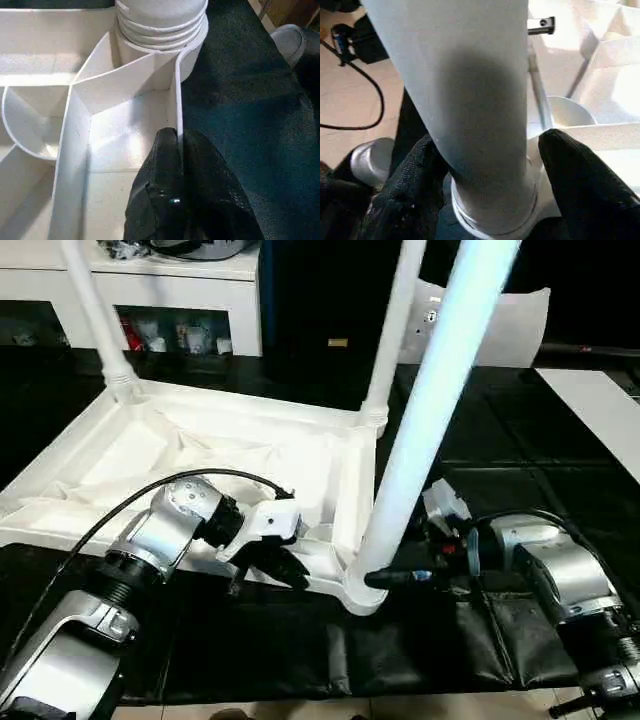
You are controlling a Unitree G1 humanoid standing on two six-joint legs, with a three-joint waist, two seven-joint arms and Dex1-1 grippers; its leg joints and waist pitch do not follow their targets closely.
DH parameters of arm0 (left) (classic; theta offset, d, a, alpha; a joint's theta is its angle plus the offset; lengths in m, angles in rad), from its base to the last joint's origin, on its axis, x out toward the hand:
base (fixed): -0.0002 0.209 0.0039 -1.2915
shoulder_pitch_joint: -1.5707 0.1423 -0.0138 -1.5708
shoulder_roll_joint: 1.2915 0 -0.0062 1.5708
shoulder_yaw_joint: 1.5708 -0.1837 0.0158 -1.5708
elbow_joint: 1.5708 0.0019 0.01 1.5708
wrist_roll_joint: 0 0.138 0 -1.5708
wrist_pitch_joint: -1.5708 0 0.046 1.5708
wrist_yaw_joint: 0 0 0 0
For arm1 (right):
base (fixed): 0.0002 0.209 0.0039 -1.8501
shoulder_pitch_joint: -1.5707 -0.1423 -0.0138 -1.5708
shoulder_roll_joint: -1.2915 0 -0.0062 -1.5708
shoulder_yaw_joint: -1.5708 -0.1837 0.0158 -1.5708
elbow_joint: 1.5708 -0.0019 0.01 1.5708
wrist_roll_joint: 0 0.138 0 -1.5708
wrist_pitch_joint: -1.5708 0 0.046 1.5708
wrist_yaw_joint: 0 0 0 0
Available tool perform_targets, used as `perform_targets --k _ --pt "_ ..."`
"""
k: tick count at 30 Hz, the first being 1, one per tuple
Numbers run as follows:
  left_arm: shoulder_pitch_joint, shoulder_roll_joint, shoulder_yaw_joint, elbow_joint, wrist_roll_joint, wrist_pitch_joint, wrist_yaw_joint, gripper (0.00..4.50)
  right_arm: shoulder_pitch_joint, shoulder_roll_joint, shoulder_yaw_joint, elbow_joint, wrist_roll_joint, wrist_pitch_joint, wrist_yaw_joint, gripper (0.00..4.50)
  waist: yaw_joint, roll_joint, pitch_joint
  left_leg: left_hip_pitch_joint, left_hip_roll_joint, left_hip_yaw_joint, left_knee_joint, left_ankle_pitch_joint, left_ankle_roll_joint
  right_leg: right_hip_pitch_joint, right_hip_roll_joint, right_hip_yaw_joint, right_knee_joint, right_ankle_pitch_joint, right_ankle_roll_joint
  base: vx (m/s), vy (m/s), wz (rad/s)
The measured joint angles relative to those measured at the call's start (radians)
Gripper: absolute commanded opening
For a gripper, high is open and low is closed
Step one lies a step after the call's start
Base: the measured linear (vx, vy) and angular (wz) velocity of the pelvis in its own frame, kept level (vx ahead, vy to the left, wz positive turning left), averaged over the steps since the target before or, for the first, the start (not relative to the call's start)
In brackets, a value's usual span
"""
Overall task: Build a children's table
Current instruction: Rotate leg to tighten
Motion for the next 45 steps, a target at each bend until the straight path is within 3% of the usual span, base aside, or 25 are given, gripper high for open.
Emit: perform_targets --k 8,16,19,24,27,30,33,40,45 --pt "-0.001 -0.001 -0.001 0.001 0.000 -0.008 -0.002 0.00 0.000 -0.003 0.001 -0.008 0.012 0.031 0.014 2.10 0.000 0.000 0.000 0.000 0.000 0.000 0.000 0.000 0.000 0.000 0.000 0.000 0.000 0.000 0.001 0.000 0.000 0.00" --pt "-0.002 -0.020 0.011 -0.001 -0.006 0.076 0.031 0.00 0.050 0.017 -0.035 -0.094 0.035 0.140 -0.087 2.00 0.002 0.000 0.000 0.001 0.000 0.000 0.000 0.000 0.000 0.003 0.000 0.000 0.000 -0.002 0.004 0.000 0.000 0.00" --pt "-0.003 -0.043 0.034 -0.011 0.018 0.192 0.132 0.00 0.072 0.069 -0.071 -0.118 0.004 0.169 -0.237 2.00 -0.010 -0.001 0.000 0.004 0.000 0.000 0.001 -0.001 -0.007 0.006 0.000 0.000 0.000 -0.003 0.006 0.000 0.000 0.00" --pt "-0.009 -0.133 0.083 -0.030 0.051 0.369 0.328 0.00 0.072 0.202 -0.166 -0.112 -0.060 0.199 -0.546 1.97 -0.066 -0.002 0.000 0.003 0.000 -0.001 0.002 0.001 -0.007 0.006 0.000 -0.001 -0.006 -0.003 0.006 0.000 0.000 0.00" --pt "-0.013 -0.191 0.105 -0.028 0.063 0.426 0.438 0.00 0.060 0.290 -0.202 -0.112 -0.097 0.219 -0.739 1.96 -0.087 -0.003 -0.001 0.003 0.000 -0.001 0.002 0.001 -0.006 0.006 0.000 -0.001 -0.007 -0.003 0.006 0.000 0.000 0.00" --pt "-0.033 -0.254 0.121 -0.005 0.085 0.457 0.558 0.00 0.037 0.390 -0.238 -0.111 -0.144 0.236 -0.951 1.96 -0.091 -0.003 -0.001 0.002 -0.001 -0.002 0.000 0.001 -0.007 0.005 0.001 -0.002 -0.006 -0.002 0.006 0.000 0.000 0.00" --pt "-0.034 -0.270 0.125 -0.005 0.085 0.461 0.592 0.00 0.038 0.417 -0.240 -0.107 -0.158 0.203 -1.012 2.65 -0.089 -0.003 -0.001 0.001 -0.001 -0.002 -0.002 0.000 -0.006 0.005 0.001 -0.001 -0.006 -0.002 0.006 0.000 0.000 0.00" --pt "-0.035 -0.270 0.125 -0.009 0.085 0.458 0.596 0.00 0.052 0.441 -0.241 -0.118 -0.161 0.175 -1.026 3.21 -0.087 -0.002 -0.001 0.001 -0.001 -0.002 -0.006 -0.001 -0.005 0.004 0.001 -0.001 -0.006 -0.001 0.005 0.000 0.000 0.00" --pt "-0.033 -0.230 0.102 -0.010 0.079 0.413 0.540 0.00 0.085 0.389 -0.200 -0.147 -0.156 0.156 -0.944 3.73 -0.088 -0.002 0.000 0.001 -0.001 -0.002 -0.006 -0.001 -0.005 0.004 0.001 -0.001 -0.006 -0.001 0.006 0.000 0.000 0.00"
